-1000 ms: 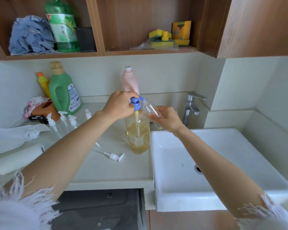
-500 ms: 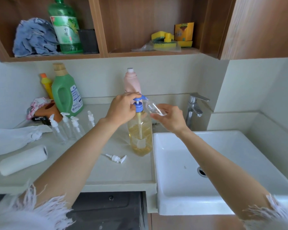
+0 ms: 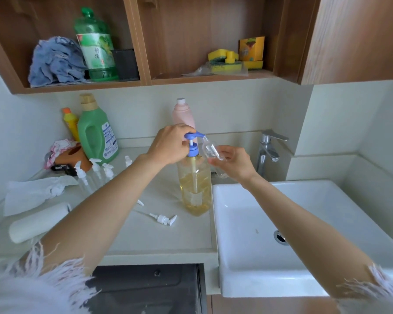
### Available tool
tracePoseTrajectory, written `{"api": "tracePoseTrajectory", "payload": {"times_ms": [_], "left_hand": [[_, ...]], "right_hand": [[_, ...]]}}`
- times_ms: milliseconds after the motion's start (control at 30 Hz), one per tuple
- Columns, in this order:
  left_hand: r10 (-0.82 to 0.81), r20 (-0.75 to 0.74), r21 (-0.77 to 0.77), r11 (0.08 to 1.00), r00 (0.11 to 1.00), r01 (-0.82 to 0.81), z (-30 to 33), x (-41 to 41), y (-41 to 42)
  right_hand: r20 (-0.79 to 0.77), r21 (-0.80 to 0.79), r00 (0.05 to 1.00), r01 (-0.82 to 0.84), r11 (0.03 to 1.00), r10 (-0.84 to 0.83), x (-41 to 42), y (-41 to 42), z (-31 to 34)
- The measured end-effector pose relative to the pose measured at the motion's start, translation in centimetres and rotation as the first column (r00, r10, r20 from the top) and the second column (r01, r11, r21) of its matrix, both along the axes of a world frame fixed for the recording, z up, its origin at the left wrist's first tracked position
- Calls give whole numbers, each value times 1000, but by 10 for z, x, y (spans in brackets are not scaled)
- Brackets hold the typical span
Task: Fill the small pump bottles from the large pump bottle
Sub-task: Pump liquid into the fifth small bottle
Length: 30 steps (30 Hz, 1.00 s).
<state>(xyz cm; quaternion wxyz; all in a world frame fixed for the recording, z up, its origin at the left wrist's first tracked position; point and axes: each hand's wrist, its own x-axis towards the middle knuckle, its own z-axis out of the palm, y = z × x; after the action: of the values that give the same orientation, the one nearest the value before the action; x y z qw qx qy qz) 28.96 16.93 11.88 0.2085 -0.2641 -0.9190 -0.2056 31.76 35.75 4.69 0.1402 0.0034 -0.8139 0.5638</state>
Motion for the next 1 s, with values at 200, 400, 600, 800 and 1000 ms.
{"api": "tracePoseTrajectory", "payload": {"times_ms": [200, 400, 600, 800, 1000], "left_hand": [[-27, -86, 42, 999, 996, 30, -15, 2, 0], [-68, -86, 72, 995, 994, 74, -37, -2, -4], [-49, -70, -11, 999, 996, 48, -30, 9, -5], [-26, -48, -102, 995, 999, 21, -2, 8, -4], [-35, 10, -41, 999, 999, 36, -5, 9, -7]], "right_hand": [[6, 0, 1000, 7, 1000, -7, -4, -4, -2], [-20, 89, 1000, 10, 996, -8, -2, 2, -8], [-5, 62, 999, -42, 997, 43, 6, 3, -2], [-18, -30, 998, -63, 998, 62, 7, 3, 6], [-11, -40, 999, -42, 998, 42, 3, -3, 5]]}}
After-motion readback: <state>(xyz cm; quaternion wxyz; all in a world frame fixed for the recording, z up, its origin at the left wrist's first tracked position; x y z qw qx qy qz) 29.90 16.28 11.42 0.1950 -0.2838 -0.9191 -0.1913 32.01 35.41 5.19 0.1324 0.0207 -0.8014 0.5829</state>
